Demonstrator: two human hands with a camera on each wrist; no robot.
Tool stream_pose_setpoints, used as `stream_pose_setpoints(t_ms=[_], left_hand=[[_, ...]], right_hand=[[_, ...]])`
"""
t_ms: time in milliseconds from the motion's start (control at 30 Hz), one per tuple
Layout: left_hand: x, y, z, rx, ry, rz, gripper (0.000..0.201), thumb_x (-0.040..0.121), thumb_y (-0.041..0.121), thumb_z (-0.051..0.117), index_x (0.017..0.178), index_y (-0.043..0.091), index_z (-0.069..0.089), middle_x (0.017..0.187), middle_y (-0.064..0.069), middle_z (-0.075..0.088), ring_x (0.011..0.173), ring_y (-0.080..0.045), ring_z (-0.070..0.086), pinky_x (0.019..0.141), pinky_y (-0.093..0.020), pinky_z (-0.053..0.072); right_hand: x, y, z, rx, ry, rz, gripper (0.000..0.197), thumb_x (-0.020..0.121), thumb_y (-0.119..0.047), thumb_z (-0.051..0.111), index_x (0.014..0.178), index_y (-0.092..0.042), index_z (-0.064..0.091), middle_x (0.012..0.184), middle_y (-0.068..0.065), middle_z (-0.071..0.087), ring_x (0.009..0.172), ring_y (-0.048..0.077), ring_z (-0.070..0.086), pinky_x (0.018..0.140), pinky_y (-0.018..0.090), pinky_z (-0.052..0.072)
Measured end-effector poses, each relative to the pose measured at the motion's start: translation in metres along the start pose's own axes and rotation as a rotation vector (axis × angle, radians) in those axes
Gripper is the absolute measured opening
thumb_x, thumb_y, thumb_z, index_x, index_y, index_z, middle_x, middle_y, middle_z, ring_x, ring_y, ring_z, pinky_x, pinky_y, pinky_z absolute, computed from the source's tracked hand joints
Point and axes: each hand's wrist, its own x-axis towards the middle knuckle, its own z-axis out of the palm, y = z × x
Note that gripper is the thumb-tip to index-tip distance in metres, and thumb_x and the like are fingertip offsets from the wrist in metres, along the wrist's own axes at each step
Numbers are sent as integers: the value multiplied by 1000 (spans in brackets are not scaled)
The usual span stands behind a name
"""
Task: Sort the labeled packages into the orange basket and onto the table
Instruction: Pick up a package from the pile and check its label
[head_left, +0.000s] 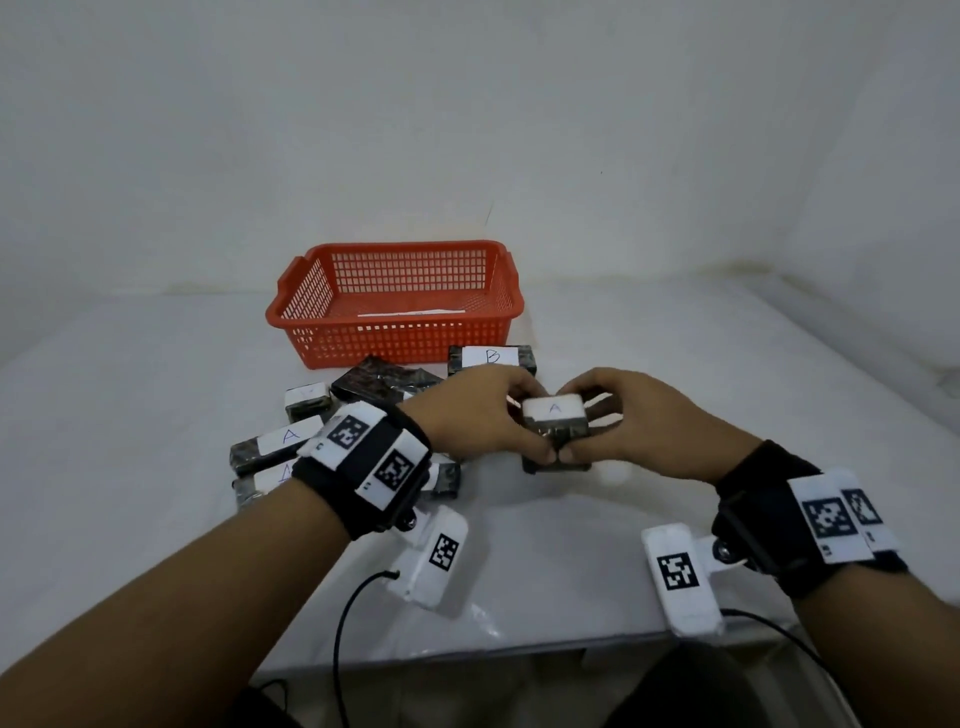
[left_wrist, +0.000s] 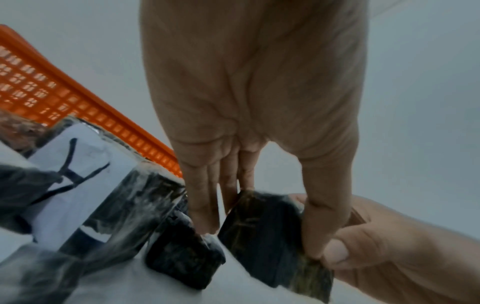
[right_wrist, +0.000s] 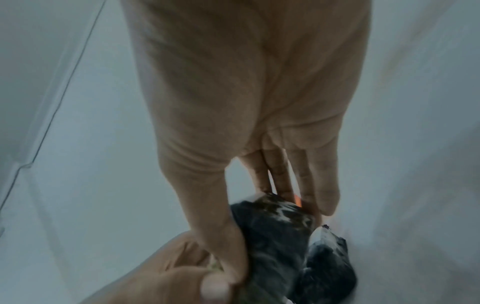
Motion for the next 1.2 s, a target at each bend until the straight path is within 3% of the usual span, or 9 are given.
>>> stream_pose_setpoints(t_ms=[100,167,333,533,633,700,900,1033,1200], left_hand=[[-1,-5,-6,-290,80,39,60,69,28,91,124,22,68,115,2,77,108,-16,73,102,-41,57],[-5,-4,-8,-426,134,74,51,78,21,89,124,15,69,115,-3,78,109,-18,74,106,-43,55],[-13,-4,-8,-558,219,138,45,83,31,82,122,13,71,116,-5,77,112,-21,73,109,-49,52],[-21,-2,-6,-648,224,165,37,92,18,75,127,8,69,119,-7,77,113,-21,73,106,-39,55],[-21,-3,-7,-613,287,169,35,92,17,75,126,8,69,117,-9,77,110,-21,74,105,-42,56],[-21,-4,-8,-608,300,178,34,92,17,75,125,8,70,116,-9,77,109,-23,74,104,-44,56],[-26,-6,-10,-675,232,220,44,88,22,76,129,8,67,122,-8,76,115,-22,72,104,-38,56],[-25,-13,-10,-655,268,222,43,89,7,76,131,7,66,122,-6,76,116,-19,72,105,-38,56],[-23,-17,-14,-694,200,216,50,88,1,76,136,9,62,128,-8,73,121,-22,70,108,-42,53]], right_hand=[[-2,1,-1,216,108,-78,55,75,-25,94,123,-25,67,117,-7,76,109,10,73,97,39,59],[-5,-2,1,355,158,-119,54,77,-28,89,125,-19,67,119,-2,76,110,14,74,94,33,57],[-6,-12,10,593,203,-176,54,81,-28,80,129,-8,66,121,7,77,113,19,74,96,30,58],[-2,-17,16,697,239,-185,50,84,-28,82,127,-7,69,122,12,76,114,24,74,103,41,58],[-2,-17,17,693,221,-201,48,82,-23,85,126,-12,69,122,8,77,116,22,73,102,37,57],[-3,-19,17,634,233,-221,57,76,-22,90,128,-14,68,124,4,76,117,18,73,103,34,56],[-2,-19,14,557,252,-243,49,78,-5,87,121,-21,69,118,-1,78,112,11,73,91,22,57],[1,-20,16,544,197,-236,55,83,-6,84,134,-13,65,127,2,75,119,15,71,102,35,57],[6,-21,17,487,224,-255,52,82,-9,86,131,-12,69,123,2,77,119,17,71,107,47,55]])
